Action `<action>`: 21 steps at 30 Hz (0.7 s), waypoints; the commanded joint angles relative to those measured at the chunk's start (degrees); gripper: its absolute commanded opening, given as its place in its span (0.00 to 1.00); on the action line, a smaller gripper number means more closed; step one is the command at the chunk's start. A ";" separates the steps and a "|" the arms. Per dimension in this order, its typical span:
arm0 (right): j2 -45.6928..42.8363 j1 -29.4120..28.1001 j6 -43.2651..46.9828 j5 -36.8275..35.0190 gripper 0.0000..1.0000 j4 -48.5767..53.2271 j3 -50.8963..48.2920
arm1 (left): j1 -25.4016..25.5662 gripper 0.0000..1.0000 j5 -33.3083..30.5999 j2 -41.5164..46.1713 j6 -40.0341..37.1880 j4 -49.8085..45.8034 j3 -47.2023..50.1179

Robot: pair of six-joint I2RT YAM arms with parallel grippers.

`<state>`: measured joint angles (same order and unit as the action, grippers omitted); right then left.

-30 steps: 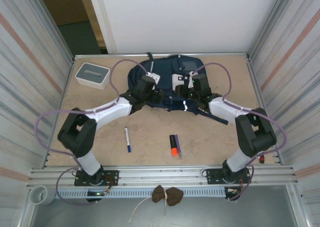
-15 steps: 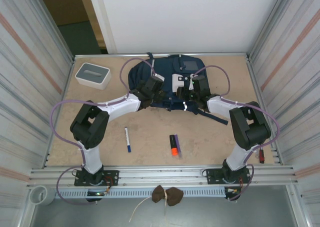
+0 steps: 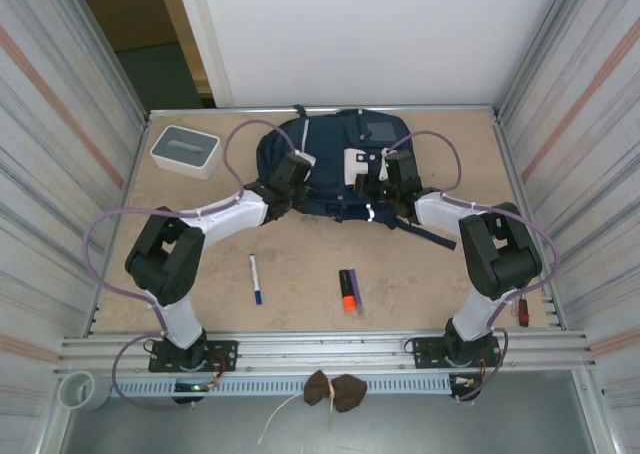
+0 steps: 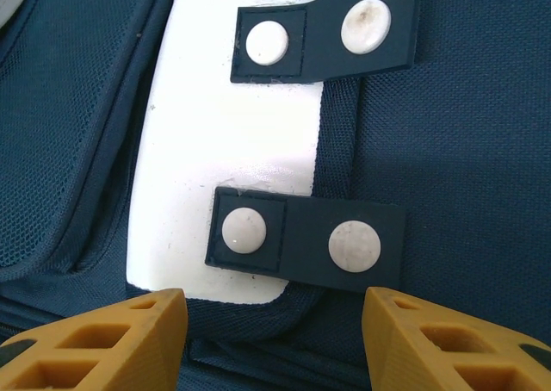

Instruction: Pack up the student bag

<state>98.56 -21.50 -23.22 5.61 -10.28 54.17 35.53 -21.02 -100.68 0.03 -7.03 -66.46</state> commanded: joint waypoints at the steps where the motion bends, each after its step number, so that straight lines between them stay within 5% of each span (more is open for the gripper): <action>1: 1.46 0.86 1.77 -2.36 0.55 4.39 -0.74 | -2.31 0.27 4.94 5.14 2.69 -1.29 2.77; 4: 1.34 0.94 1.79 -2.20 0.55 4.40 -0.72 | -2.34 0.35 10.00 7.39 3.92 -0.71 3.79; 9: 1.59 1.09 1.80 -1.68 0.55 4.07 -0.56 | 1.41 0.78 7.08 6.43 3.71 0.50 2.64; 12: 1.84 1.10 1.66 -1.24 0.56 3.95 -0.55 | 2.77 0.91 5.70 3.04 3.05 -0.44 -0.65; 21: 2.31 0.99 1.53 -0.60 0.56 3.96 -0.73 | 3.61 0.99 -3.74 -5.69 1.07 -0.85 -7.28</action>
<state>99.02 -21.28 -22.17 5.85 -10.26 54.17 39.51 -19.62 -105.21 2.17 -7.66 -71.99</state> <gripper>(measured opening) 0.556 0.986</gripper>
